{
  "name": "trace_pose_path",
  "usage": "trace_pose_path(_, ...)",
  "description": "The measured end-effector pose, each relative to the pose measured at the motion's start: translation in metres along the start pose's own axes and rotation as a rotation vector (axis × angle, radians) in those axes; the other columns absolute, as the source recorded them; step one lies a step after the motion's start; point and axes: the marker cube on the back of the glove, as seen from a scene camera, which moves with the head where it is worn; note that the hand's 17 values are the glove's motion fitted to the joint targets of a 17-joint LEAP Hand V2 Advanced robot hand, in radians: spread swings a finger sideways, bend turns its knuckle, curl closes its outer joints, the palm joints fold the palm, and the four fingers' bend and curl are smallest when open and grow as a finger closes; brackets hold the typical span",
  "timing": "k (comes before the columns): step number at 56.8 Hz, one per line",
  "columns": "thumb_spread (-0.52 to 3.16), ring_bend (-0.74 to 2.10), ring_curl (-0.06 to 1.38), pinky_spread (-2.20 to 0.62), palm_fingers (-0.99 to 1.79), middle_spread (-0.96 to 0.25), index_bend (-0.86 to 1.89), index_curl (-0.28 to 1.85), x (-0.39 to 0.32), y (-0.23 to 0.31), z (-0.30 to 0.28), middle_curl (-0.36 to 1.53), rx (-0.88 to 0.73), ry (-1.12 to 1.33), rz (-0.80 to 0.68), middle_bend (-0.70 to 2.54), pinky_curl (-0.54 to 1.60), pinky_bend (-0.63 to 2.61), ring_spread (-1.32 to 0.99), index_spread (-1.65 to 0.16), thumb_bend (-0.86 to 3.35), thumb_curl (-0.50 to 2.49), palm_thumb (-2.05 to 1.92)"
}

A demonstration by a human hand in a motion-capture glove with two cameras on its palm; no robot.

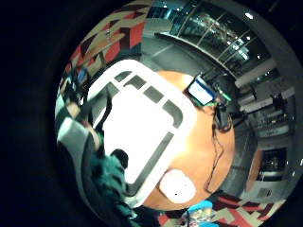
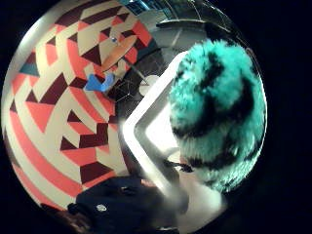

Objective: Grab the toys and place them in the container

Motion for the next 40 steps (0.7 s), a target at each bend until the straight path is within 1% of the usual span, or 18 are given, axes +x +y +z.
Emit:
trace_pose_path(1,0.55,1.42,0.55,-0.39,0.98,-0.17,0.57,0.21,0.000,-0.001,0.004,0.63,-0.036,-0.009,0.001,1.28,0.55,1.09,-0.33,-0.19,0.13,0.80,0.56)
trace_pose_path(2,0.64,1.42,0.54,-0.39,0.86,-0.16,0.45,0.18,0.000,-0.001,0.008,0.62,-0.075,-0.014,-0.005,1.24,0.53,1.06,-0.32,-0.18,0.11,0.78,0.53)
trace_pose_path(4,0.76,1.40,0.55,-0.36,0.65,-0.15,0.36,0.19,-0.001,0.001,0.016,0.60,-0.136,-0.009,-0.027,1.17,0.55,1.05,-0.31,-0.17,0.09,0.76,0.49)
trace_pose_path(5,0.83,1.22,0.50,-0.30,0.05,-0.14,0.35,0.20,-0.001,0.001,0.018,0.54,-0.152,-0.004,-0.040,0.95,0.56,1.04,-0.28,-0.18,0.06,0.72,0.44)
trace_pose_path(6,0.88,1.12,0.53,-0.25,-0.26,-0.12,0.41,0.26,-0.001,0.002,0.020,0.54,-0.159,0.000,-0.053,0.85,0.62,1.07,-0.24,-0.19,0.03,0.70,0.39)
trace_pose_path(7,0.92,1.08,0.53,-0.23,-0.25,-0.11,0.40,0.26,-0.001,0.003,0.021,0.52,-0.158,0.000,-0.064,0.81,0.61,1.07,-0.22,-0.19,0.02,0.68,0.37)
trace_pose_path(8,0.94,0.88,0.46,-0.19,-0.46,-0.09,0.41,0.25,0.000,0.003,0.021,0.47,-0.154,-0.002,-0.072,0.70,0.58,1.07,-0.19,-0.20,-0.03,0.65,0.31)
trace_pose_path(13,1.04,0.60,0.30,-0.08,-0.34,-0.04,0.31,0.22,0.005,0.008,0.014,0.38,-0.118,0.001,-0.085,0.49,0.46,0.98,-0.12,-0.21,-0.05,0.57,0.20)
trace_pose_path(17,1.10,0.48,0.24,-0.03,-0.26,-0.02,0.27,0.22,0.017,0.017,0.002,0.35,-0.130,0.041,-0.104,0.40,0.42,0.91,-0.08,-0.22,-0.04,0.52,0.16)
trace_pose_path(20,1.13,0.43,0.22,0.00,-0.22,-0.01,0.23,0.23,0.031,0.026,-0.007,0.34,-0.152,0.110,-0.128,0.35,0.40,0.87,-0.06,-0.22,-0.03,0.49,0.14)
trace_pose_path(25,1.15,0.35,0.20,0.03,-0.20,-0.01,0.17,0.25,0.040,0.045,-0.022,0.32,-0.203,0.068,-0.065,0.27,0.38,0.82,-0.04,-0.22,-0.03,0.45,0.11)
trace_pose_path(29,1.16,0.30,0.20,0.04,-0.20,0.00,0.13,0.24,0.058,0.067,-0.030,0.32,-0.237,0.111,-0.052,0.21,0.37,0.80,-0.02,-0.22,-0.03,0.43,0.09)
trace_pose_path(35,1.17,0.25,0.19,0.05,-0.20,0.01,0.11,0.24,0.094,0.108,-0.031,0.30,-0.253,0.220,-0.021,0.16,0.36,0.79,-0.01,-0.22,-0.03,0.40,0.07)
trace_pose_path(40,1.18,0.22,0.20,0.05,-0.19,0.01,0.10,0.23,0.121,0.140,-0.022,0.29,-0.259,0.201,0.034,0.15,0.36,0.78,0.00,-0.22,-0.02,0.38,0.07)
